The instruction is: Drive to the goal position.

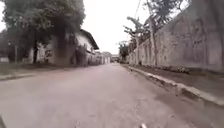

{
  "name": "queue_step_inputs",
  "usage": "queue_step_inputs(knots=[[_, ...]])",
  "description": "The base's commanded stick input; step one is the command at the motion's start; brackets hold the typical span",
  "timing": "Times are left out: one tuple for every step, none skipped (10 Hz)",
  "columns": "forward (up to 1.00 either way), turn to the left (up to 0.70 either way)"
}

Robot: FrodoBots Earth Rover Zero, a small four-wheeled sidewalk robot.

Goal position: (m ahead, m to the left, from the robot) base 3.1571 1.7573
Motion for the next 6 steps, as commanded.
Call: queue_step_inputs(knots=[[1.00,0.00],[1.00,0.00],[1.00,0.00],[1.00,0.00],[1.00,0.00],[1.00,0.00]])
